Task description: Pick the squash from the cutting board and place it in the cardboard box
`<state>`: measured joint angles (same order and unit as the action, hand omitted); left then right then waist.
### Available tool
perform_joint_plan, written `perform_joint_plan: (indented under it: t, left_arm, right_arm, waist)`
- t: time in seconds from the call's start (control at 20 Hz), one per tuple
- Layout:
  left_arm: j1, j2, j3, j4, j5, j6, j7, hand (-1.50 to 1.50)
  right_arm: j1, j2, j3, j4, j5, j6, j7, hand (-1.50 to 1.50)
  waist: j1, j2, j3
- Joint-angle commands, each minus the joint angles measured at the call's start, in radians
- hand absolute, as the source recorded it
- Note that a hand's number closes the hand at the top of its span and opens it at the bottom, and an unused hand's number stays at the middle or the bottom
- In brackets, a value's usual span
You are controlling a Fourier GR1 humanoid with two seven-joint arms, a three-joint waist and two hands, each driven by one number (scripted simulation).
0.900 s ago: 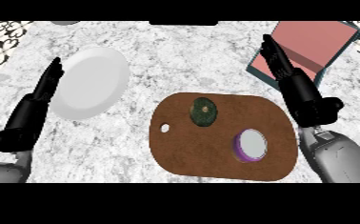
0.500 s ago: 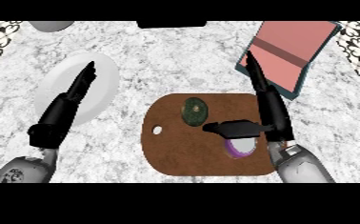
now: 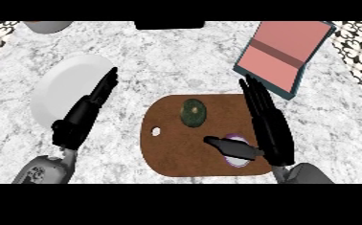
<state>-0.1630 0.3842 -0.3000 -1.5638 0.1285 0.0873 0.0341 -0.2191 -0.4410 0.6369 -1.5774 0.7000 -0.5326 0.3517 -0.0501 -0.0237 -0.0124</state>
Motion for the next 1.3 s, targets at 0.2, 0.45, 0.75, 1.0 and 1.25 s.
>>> perform_joint_plan:
  t: [0.2,0.45,0.75,1.0,1.25]
  left_arm:
    - [-0.028,-0.01,-0.004,0.009,0.005,-0.026,0.026,0.0]
    - [-0.064,-0.075,-0.034,0.042,-0.022,0.003,0.042,0.0]
    - [-0.056,-0.041,0.006,0.031,-0.017,-0.057,0.031,0.0]
    - [-0.044,-0.069,0.018,0.017,-0.035,-0.062,0.028,0.0]
    - [-0.048,-0.102,0.002,0.014,-0.075,-0.048,0.047,0.0]
  right_arm:
    - [-0.049,0.026,0.135,-0.301,0.32,0.39,0.476,-1.5]
    - [-0.059,0.157,0.216,-0.494,0.232,0.702,0.713,-1.5]
    - [-0.135,0.349,0.145,-0.486,0.18,0.882,0.883,-1.5]
    - [-0.207,0.436,0.109,-0.337,0.193,0.812,0.853,-1.5]
    - [-0.228,0.439,0.054,-0.251,0.198,0.849,0.821,-1.5]
  waist:
    - [0.016,0.007,0.007]
    - [0.026,0.016,0.009]
    - [0.049,0.022,0.011]
    - [0.056,0.023,0.012]
    - [0.054,0.023,0.012]
